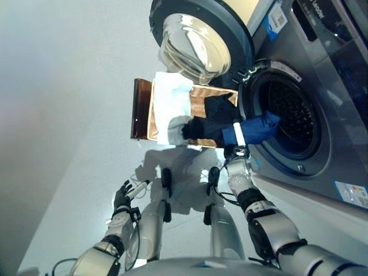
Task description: Pick up the clothes and place them into the washing machine
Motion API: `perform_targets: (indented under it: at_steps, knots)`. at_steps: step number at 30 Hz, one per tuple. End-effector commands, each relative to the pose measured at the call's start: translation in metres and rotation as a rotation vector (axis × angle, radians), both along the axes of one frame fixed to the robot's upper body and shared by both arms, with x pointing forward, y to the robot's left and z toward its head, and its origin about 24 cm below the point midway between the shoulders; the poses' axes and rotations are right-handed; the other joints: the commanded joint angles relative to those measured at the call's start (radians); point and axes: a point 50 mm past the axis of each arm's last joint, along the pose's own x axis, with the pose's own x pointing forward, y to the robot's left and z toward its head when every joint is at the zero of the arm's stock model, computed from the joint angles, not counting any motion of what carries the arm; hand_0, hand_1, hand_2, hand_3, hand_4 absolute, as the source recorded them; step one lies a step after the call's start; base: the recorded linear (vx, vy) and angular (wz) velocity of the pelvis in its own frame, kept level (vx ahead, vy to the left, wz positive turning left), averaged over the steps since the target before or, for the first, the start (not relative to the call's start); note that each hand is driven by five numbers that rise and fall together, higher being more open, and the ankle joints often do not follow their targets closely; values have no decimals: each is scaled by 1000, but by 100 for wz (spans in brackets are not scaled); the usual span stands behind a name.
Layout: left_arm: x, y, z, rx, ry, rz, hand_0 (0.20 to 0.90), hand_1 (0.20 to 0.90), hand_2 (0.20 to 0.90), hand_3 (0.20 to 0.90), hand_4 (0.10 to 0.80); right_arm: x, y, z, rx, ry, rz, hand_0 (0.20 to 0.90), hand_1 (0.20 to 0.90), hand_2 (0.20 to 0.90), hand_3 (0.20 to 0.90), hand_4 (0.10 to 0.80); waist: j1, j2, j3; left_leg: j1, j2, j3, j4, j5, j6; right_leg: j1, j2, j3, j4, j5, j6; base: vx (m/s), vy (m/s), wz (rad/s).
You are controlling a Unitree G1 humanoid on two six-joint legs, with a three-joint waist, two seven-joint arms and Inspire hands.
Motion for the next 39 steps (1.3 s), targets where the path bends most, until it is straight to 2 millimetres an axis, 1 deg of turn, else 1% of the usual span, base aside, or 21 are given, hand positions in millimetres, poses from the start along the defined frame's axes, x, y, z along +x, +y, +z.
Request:
perform_targets:
  at_steps: [1,3,4,6,7,8,9,10,11,12,13,14,15,17,22,24,25,28,29,38,39]
  knots:
    - [3,-10,-1,-18,0,-24,900,900,900,900,800,24,-34,57,-13,-239,-175,200,200,200,200,300,21,57,-4,71,15,-73,-147,15,-90,53,6,-16,34,-32,51,0,0,0]
    - [3,-11,0,-20,-4,-30,900,900,900,900,800,27,-48,68,-4,-258,-235,200,200,200,200,300,23,65,-5,62,14,-72,-147,22,-90,45,4,-16,31,-24,51,0,0,0]
    - [1,-11,-2,-20,0,-37,900,900,900,900,800,29,-62,77,-3,-270,-288,200,200,200,200,300,25,75,-6,62,13,-71,-147,21,-91,45,4,-13,31,-25,51,0,0,0]
    - [1,-12,-2,-24,0,-41,900,900,900,900,800,31,-67,83,0,-283,-306,200,200,200,200,300,28,79,-7,58,13,-72,-147,21,-91,42,3,-13,29,-24,51,8,-4,-4]
    - [-1,-14,-3,-30,5,-48,900,900,900,900,800,33,-80,95,9,-312,-358,200,200,200,200,300,30,88,-8,60,12,-72,-147,13,-92,44,3,-12,29,-30,52,-1,-10,-5]
    - [0,-15,-3,-30,2,-49,900,900,900,900,800,33,-80,96,9,-315,-359,200,200,200,200,300,31,88,-7,55,11,-72,-147,20,-92,40,3,-12,29,-24,51,-2,-2,-4]
    - [-3,-15,-4,-33,8,-53,900,900,900,900,800,33,-95,108,8,-336,-407,200,200,200,200,300,32,97,-10,52,10,-73,-147,20,-93,37,1,-10,29,-24,51,-24,1,-4]
    - [-4,-16,-5,-35,11,-58,900,900,900,900,800,33,-105,115,4,-345,-435,200,200,200,200,300,36,104,-12,49,9,-73,-147,20,-93,33,0,-10,30,-24,51,0,0,0]
    - [-4,-16,-5,-36,10,-59,900,900,900,900,800,33,-105,115,4,-346,-436,200,200,200,200,300,36,104,-12,49,9,-72,-147,20,-93,33,0,-10,31,-24,51,0,0,0]
    - [-7,-15,-6,-33,21,-66,900,900,900,900,800,31,-122,127,6,-360,-492,200,200,200,200,300,39,115,-17,47,6,-72,-147,20,-95,31,0,-7,31,-25,51,0,0,0]
    - [-7,-16,-6,-35,19,-68,900,900,900,900,800,31,-123,128,5,-361,-494,200,200,200,200,300,41,116,-17,46,6,-72,-147,20,-95,30,0,-7,31,-25,51,7,-5,-5]
    - [-9,-16,-7,-36,26,-78,900,900,900,900,800,28,-139,139,1,-373,-543,200,200,200,200,300,44,127,-20,44,5,-72,-147,20,-96,27,-1,-6,31,-25,51,3,-9,-4]
    - [-8,-17,-7,-36,25,-79,900,900,900,900,800,28,-140,139,0,-374,-543,200,200,200,200,300,45,128,-20,44,5,-72,-147,20,-96,26,-1,-5,31,-25,51,0,0,0]
    - [-12,-15,-9,-34,34,-87,900,900,900,900,800,23,-160,156,-4,-402,-604,200,200,200,200,300,49,144,-25,40,4,-70,-147,21,-97,22,-1,-1,31,-24,52,0,0,0]
    - [-16,-13,-11,-27,49,-108,900,900,900,900,800,12,-188,181,-23,-441,-685,200,200,200,200,300,53,170,-32,30,2,-67,-147,22,-100,12,-1,6,30,-24,52,3,-14,-3]
    - [-17,-13,-11,-26,50,-112,900,900,900,900,800,10,-192,187,-27,-448,-697,200,200,200,200,300,53,175,-33,28,2,-66,-147,23,-100,9,0,7,30,-24,51,0,0,0]
    - [-18,-13,-11,-20,53,-121,900,900,900,900,800,5,-202,200,-46,-462,-722,200,200,200,200,300,56,184,-35,23,2,-64,-147,23,-101,4,1,8,29,-22,52,0,0,0]
    - [-20,-12,-12,-14,61,-130,900,900,900,900,800,0,-211,213,-58,-486,-745,200,200,200,200,300,57,192,-39,20,3,-63,-147,23,-102,-3,3,14,29,-21,51,7,-16,-8]
    - [-22,-9,-13,-7,72,-135,900,900,900,900,800,-6,-221,225,-65,-507,-781,200,200,200,200,300,57,197,-42,16,3,-60,-147,25,-103,-7,4,17,29,-20,51,11,-25,-9]
    - [-28,-6,-16,6,90,-148,900,900,900,900,800,-36,-253,263,-87,-555,-913,200,200,200,200,300,60,230,-60,0,3,-52,-147,28,-108,-31,5,29,28,-18,52,9,-5,-1]
    - [-28,-6,-16,11,89,-149,900,900,900,900,800,-42,-257,272,-91,-574,-937,200,200,200,200,300,60,236,-60,-4,2,-51,-147,28,-109,-39,6,33,30,-18,52,0,0,0]
